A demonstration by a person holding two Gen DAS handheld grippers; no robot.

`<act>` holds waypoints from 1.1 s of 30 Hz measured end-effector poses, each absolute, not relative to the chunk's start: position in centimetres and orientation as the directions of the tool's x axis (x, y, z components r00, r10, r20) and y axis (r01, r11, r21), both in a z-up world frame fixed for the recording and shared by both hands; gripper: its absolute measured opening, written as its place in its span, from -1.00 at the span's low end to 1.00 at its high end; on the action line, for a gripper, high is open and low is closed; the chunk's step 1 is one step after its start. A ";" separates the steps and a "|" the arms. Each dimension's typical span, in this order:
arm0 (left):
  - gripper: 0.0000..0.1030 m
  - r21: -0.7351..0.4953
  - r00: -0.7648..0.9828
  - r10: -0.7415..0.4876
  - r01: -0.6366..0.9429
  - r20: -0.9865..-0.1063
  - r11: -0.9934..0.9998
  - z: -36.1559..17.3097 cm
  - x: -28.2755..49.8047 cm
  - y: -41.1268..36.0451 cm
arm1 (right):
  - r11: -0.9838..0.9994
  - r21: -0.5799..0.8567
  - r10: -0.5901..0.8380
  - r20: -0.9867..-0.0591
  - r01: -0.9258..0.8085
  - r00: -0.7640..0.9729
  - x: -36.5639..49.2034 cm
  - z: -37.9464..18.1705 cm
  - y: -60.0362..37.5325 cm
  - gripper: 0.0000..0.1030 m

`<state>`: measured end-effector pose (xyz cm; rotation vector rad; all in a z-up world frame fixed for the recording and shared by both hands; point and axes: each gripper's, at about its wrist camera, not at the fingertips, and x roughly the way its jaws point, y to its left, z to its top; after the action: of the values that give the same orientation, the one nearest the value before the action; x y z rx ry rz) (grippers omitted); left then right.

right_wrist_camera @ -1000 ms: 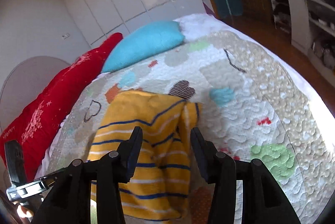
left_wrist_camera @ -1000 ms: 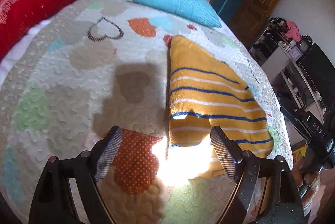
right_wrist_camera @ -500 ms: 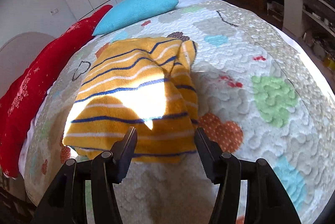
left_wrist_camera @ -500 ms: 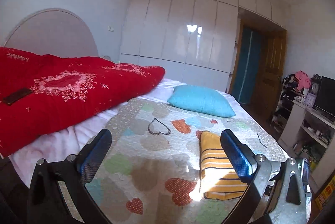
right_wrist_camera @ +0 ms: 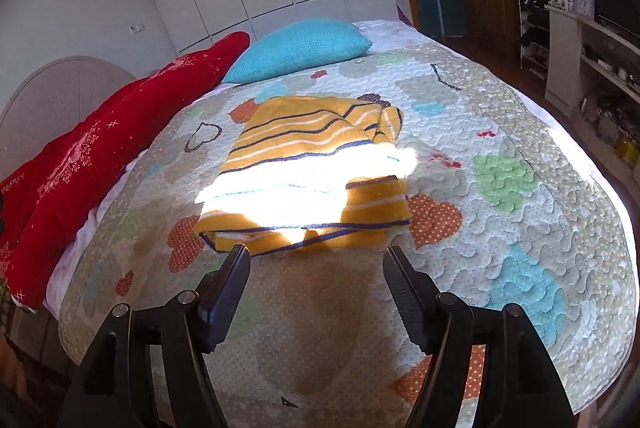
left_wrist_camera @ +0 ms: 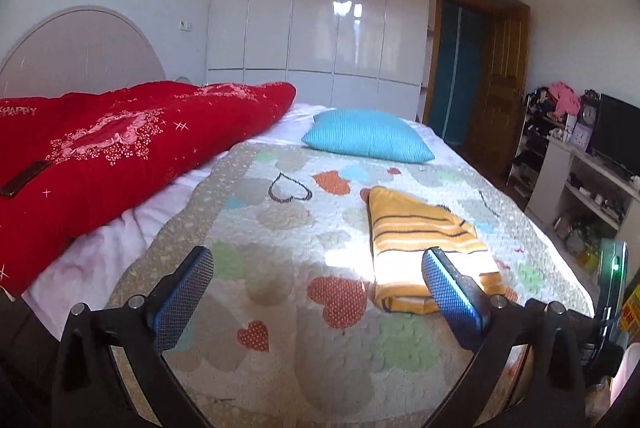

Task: Fold small clothes
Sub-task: 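Withdraw both open grippers from the folded sweater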

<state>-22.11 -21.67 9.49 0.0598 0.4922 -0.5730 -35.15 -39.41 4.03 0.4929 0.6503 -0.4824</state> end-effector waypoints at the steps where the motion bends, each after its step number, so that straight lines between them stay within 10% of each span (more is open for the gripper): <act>1: 1.00 -0.078 0.719 -0.506 0.538 -0.475 0.839 9.0 -22.2 -21.9 | 0.782 0.270 -0.266 -0.670 0.562 0.693 -35.1 3.9 -39.2 0.43; 33: 1.00 -0.053 0.525 -0.397 0.554 -0.753 0.831 1.1 -22.5 -25.0 | 0.802 0.118 -0.324 -0.738 0.585 0.592 -34.6 1.2 -36.7 0.58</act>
<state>-22.50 -25.04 1.11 0.2027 0.8439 -0.5735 -34.62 -36.68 1.17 0.3699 0.7707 -0.5427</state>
